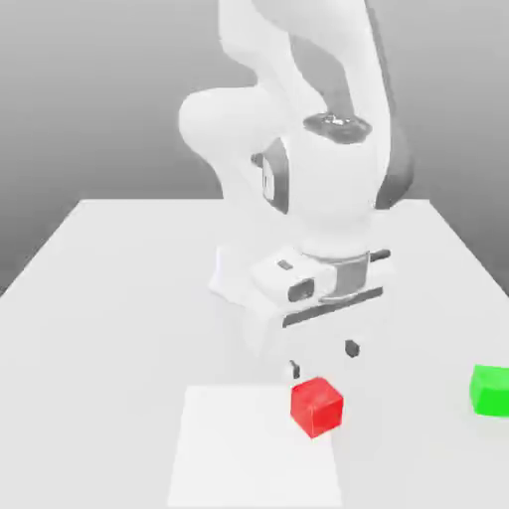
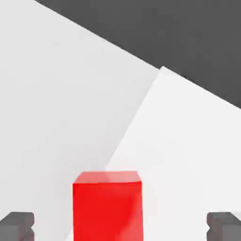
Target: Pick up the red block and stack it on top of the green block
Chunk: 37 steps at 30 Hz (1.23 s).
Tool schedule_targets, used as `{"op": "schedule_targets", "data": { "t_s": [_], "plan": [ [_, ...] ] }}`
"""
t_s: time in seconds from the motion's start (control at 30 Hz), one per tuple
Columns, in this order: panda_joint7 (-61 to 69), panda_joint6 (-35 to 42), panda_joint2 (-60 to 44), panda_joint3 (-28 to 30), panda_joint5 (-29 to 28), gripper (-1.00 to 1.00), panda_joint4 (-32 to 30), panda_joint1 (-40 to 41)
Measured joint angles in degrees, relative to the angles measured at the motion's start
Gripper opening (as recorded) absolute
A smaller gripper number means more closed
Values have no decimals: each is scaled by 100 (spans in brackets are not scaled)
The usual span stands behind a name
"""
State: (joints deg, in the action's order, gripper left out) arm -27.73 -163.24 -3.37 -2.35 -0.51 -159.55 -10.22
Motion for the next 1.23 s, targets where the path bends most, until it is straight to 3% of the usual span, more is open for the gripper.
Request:
{"op": "schedule_targets", "data": {
  "t_s": [0.13,0.17,0.4,0.63,0.93,1.1,1.13,1.23],
  "plan": [
    [-70,-704,-831,93,-112,0,97,-67],
    [-85,-832,-981,114,-133,-100,118,-83],
    [-103,-836,-990,107,-154,-100,119,-73],
    [-57,263,218,-54,22,-100,9,-96],
    [-2076,1340,-187,-1142,-204,-100,1475,-2078],
    [-2633,682,-1082,-960,-681,-100,1690,-2352],
    [-2687,567,-1211,-914,-751,100,1700,-2388],
    [-2687,567,-1211,-914,-751,100,1700,-2388]
  ]
}}
